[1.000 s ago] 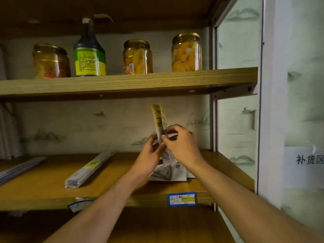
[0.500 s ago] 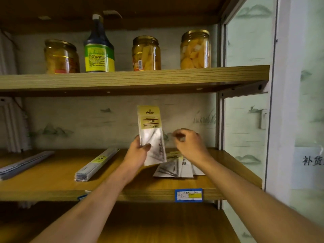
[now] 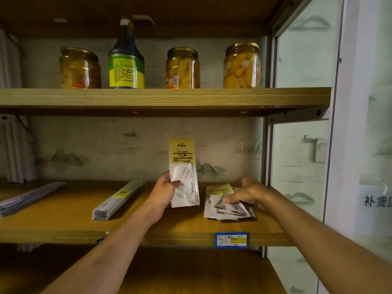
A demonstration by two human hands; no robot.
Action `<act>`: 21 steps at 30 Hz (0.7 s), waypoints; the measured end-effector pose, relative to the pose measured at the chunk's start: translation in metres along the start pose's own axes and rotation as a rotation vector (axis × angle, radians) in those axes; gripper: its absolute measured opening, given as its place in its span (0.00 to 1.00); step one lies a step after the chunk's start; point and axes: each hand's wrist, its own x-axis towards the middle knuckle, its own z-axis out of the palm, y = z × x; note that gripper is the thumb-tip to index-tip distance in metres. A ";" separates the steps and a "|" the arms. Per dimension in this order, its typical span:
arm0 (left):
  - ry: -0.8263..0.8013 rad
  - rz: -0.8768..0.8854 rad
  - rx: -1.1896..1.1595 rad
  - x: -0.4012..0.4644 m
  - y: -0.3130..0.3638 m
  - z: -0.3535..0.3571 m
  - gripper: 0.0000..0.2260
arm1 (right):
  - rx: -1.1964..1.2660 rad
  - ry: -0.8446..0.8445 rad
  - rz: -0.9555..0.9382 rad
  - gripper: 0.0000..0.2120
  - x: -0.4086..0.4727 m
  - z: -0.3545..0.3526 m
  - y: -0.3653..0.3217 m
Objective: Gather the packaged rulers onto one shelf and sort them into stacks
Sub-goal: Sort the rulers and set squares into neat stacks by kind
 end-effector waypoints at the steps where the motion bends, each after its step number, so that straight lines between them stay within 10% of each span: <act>1: -0.013 -0.003 -0.014 -0.001 0.000 0.002 0.13 | 0.077 0.011 -0.006 0.30 0.002 -0.003 0.004; 12: -0.153 0.055 0.011 -0.011 -0.004 0.009 0.11 | 0.632 0.032 -0.375 0.09 -0.007 -0.015 -0.015; 21: -0.180 0.107 -0.071 -0.014 -0.002 0.003 0.12 | 0.418 0.226 -0.363 0.16 0.007 0.035 -0.055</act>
